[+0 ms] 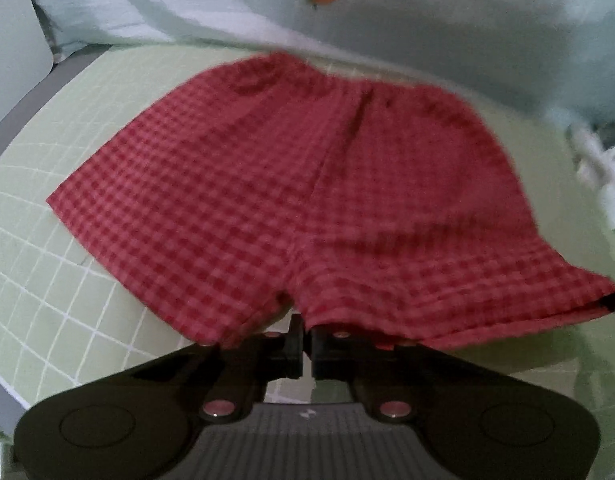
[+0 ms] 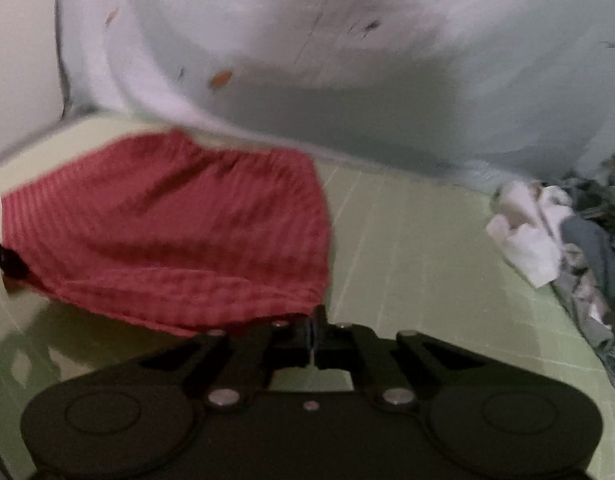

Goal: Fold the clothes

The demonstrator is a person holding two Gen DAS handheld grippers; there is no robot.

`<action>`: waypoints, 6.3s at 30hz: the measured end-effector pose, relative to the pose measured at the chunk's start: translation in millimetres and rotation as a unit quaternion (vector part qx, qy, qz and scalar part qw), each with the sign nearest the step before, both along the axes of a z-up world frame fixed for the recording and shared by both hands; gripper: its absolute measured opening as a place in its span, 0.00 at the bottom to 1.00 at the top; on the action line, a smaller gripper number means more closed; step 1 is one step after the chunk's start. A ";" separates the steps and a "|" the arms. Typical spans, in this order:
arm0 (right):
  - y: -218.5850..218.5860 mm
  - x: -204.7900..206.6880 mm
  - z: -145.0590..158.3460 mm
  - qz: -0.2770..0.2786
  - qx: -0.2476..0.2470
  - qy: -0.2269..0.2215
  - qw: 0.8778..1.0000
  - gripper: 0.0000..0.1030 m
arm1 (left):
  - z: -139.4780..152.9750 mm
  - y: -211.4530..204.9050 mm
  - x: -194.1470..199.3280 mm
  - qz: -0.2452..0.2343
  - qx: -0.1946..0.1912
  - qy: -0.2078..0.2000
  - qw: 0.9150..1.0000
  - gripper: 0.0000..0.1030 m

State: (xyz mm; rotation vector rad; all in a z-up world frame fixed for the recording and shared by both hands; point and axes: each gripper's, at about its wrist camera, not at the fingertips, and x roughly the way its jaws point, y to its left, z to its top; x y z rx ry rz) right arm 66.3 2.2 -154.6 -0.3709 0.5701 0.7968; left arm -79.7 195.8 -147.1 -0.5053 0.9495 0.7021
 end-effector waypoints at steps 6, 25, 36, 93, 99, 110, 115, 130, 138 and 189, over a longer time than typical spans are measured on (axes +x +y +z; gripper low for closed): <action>-8.7 -18.4 -22.4 -0.028 -0.045 0.043 0.998 0.02 | -14.3 -6.0 -6.4 -0.045 -0.024 0.045 0.998 0.17; 12.0 -29.6 -12.4 -0.169 0.004 0.099 0.981 0.98 | 1.0 97.4 -94.2 0.098 -0.032 -0.012 0.995 0.88; 72.7 7.2 -40.5 -0.198 -0.039 0.144 0.969 0.98 | -15.1 202.9 -102.6 0.192 -0.044 -0.007 0.980 0.88; 3.4 33.6 -30.9 -0.184 0.026 0.167 0.968 0.99 | -21.5 10.7 54.1 -0.141 0.012 0.079 0.987 0.69; 56.9 31.5 -27.6 -0.081 0.034 0.164 0.983 0.90 | -44.1 21.1 20.2 -0.074 -0.005 0.123 0.990 0.69; 114.2 41.0 -51.2 0.018 0.031 0.226 0.973 0.54 | -49.3 25.1 -6.4 -0.017 -0.017 0.129 0.991 0.81; 112.8 44.8 -57.3 0.014 0.041 0.241 0.969 0.15 | -52.0 30.1 -13.5 -0.012 -0.021 0.129 0.991 0.85; 33.6 21.8 -12.1 -0.069 0.097 0.208 0.971 0.02 | -60.6 40.2 -22.1 -0.032 -0.027 0.112 0.993 0.89; -9.1 11.9 -5.0 -0.129 0.082 0.211 0.965 0.02 | -61.7 42.0 -25.6 -0.040 -0.025 0.105 0.993 0.89; 192.2 155.6 -29.0 -0.016 -0.017 0.078 0.997 0.33 | -66.5 148.8 163.8 -0.059 0.016 0.099 0.993 0.89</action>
